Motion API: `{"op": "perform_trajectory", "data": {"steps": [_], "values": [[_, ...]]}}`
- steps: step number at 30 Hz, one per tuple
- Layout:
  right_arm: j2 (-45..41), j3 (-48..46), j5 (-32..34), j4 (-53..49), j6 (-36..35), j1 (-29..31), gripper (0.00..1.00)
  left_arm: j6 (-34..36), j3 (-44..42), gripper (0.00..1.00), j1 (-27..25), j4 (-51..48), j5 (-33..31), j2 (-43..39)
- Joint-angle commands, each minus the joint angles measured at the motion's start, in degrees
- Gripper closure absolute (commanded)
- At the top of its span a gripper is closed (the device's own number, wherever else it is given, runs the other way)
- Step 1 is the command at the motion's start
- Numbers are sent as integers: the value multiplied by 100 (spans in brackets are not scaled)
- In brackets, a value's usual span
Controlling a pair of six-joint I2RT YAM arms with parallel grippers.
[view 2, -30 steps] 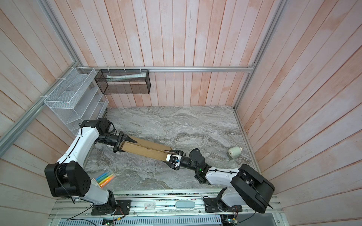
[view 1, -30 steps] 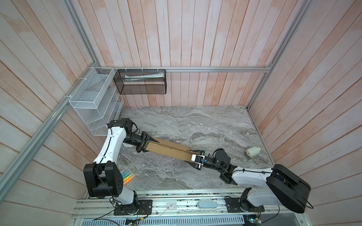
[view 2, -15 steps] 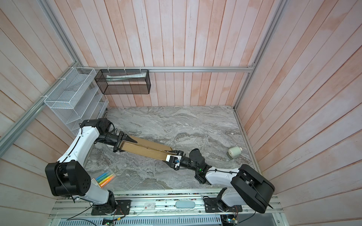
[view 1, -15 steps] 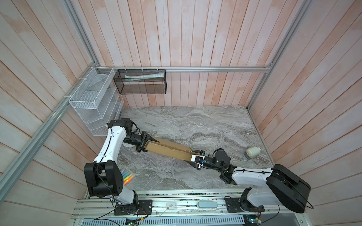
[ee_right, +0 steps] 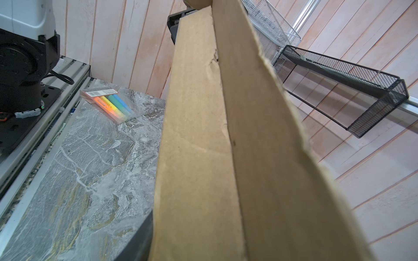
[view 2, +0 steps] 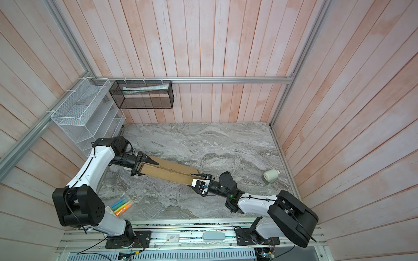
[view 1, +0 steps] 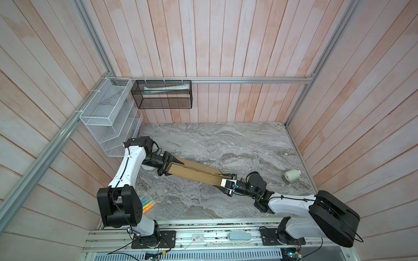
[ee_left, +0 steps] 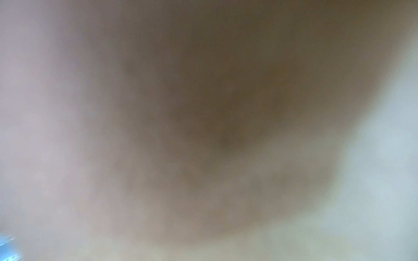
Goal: Fold the paper box
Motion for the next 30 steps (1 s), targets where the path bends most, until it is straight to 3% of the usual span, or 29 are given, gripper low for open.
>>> {"op": "perform_trajectory", "data": {"steps": [1, 7, 11, 14, 30], "values": [[-164, 3, 173, 216, 201, 16, 65, 402, 31, 53, -25, -87, 156, -24], [-225, -23, 177, 219, 206, 16, 66, 424, 23, 49, -25, -95, 129, -39], [-304, -71, 185, 227, 204, 16, 68, 417, 18, 36, -30, -60, 8, -77], [-375, -107, 211, 214, 191, 18, 69, 431, 62, 34, -25, -41, -109, -64], [-739, -329, 477, 16, 72, 16, 72, 626, 686, 31, 76, -117, -655, 435]]}}
